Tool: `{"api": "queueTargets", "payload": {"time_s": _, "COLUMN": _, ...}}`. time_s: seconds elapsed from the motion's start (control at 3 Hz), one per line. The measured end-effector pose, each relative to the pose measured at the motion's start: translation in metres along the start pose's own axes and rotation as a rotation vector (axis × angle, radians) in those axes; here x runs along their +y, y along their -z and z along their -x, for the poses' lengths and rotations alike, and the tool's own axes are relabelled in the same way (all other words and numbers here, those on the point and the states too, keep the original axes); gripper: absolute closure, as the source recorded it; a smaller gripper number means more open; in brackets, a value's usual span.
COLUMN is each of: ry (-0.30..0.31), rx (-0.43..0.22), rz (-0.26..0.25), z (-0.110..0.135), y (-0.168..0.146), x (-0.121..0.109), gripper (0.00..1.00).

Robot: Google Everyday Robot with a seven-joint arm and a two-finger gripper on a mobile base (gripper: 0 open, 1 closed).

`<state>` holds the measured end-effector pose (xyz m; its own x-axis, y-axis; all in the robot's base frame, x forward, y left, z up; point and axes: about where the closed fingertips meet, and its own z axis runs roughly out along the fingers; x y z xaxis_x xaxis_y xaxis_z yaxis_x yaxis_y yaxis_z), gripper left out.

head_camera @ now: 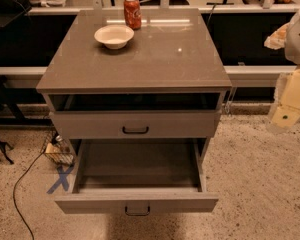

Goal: Close middle drawer

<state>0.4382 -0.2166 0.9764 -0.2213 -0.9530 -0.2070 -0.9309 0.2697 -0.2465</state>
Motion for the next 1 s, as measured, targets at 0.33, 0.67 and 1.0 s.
{"api": "queueTargets", "payload": {"time_s": 0.33, "ry": 0.0, "rx": 0.0, "rz": 0.0, "z": 0.0, "y": 0.0, "x": 0.0, "gripper": 0.0}}
{"api": "queueTargets", "payload": {"time_s": 0.67, "ry": -0.119, "rx": 0.029, "rz": 0.064, "z": -0.022, "y": -0.04, "x": 0.012, "gripper": 0.0}}
{"api": "queueTargets", "payload": {"time_s": 1.0, "ry": -0.321, "rx": 0.07, "rz": 0.129, "z": -0.057, "y": -0.106, "x": 0.04, "gripper": 0.0}}
